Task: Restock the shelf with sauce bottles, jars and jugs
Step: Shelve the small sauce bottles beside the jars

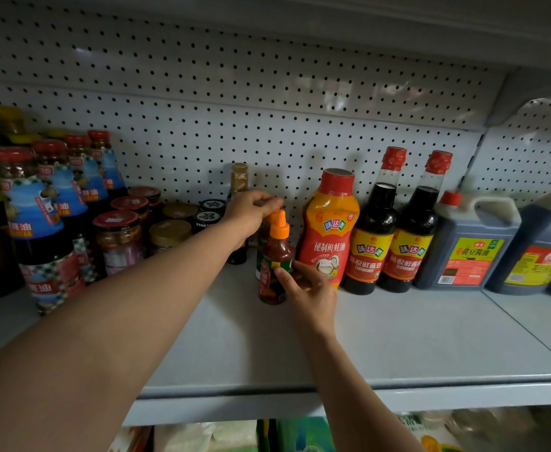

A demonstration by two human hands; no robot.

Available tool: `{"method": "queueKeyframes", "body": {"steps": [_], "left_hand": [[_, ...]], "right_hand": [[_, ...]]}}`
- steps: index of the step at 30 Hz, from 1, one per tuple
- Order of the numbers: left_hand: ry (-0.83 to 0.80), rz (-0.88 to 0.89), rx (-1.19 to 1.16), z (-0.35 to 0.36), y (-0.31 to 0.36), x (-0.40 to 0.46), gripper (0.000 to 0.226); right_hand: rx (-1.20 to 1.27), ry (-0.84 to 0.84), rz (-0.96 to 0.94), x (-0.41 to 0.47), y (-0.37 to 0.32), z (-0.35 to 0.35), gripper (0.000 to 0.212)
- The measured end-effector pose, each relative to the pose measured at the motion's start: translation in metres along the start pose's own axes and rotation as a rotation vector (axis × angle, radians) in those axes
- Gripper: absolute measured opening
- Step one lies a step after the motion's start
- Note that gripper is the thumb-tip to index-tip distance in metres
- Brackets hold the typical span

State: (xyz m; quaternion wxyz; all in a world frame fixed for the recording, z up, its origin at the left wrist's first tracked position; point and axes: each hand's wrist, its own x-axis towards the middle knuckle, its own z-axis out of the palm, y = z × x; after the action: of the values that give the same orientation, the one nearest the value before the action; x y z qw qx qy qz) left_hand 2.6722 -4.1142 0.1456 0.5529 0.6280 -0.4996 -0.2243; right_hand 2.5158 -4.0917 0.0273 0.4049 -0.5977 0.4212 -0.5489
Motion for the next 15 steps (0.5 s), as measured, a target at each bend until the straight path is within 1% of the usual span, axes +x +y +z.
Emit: {"method": "queueKeyframes", "body": {"steps": [2, 7, 11, 13, 15], "left_hand": [[-0.002, -0.001, -0.009, 0.0, 0.001, 0.0, 0.024], [-0.024, -0.024, -0.024, -0.002, 0.001, 0.0, 0.026], [-0.04, -0.054, -0.019, -0.004, 0.003, -0.003, 0.037], [0.002, -0.014, -0.002, -0.007, 0.006, -0.008, 0.032], [0.051, 0.097, 0.03, -0.012, 0.01, -0.015, 0.026]], "right_hand": [[-0.012, -0.006, 0.003, 0.0, 0.0, 0.0, 0.031], [0.002, -0.024, 0.012, -0.002, -0.004, -0.003, 0.032], [0.027, -0.046, 0.011, -0.002, -0.005, -0.003, 0.027], [0.024, -0.051, 0.008, -0.002, -0.004, -0.003, 0.028], [0.0, -0.061, 0.005, -0.001, -0.002, -0.004, 0.031]]}}
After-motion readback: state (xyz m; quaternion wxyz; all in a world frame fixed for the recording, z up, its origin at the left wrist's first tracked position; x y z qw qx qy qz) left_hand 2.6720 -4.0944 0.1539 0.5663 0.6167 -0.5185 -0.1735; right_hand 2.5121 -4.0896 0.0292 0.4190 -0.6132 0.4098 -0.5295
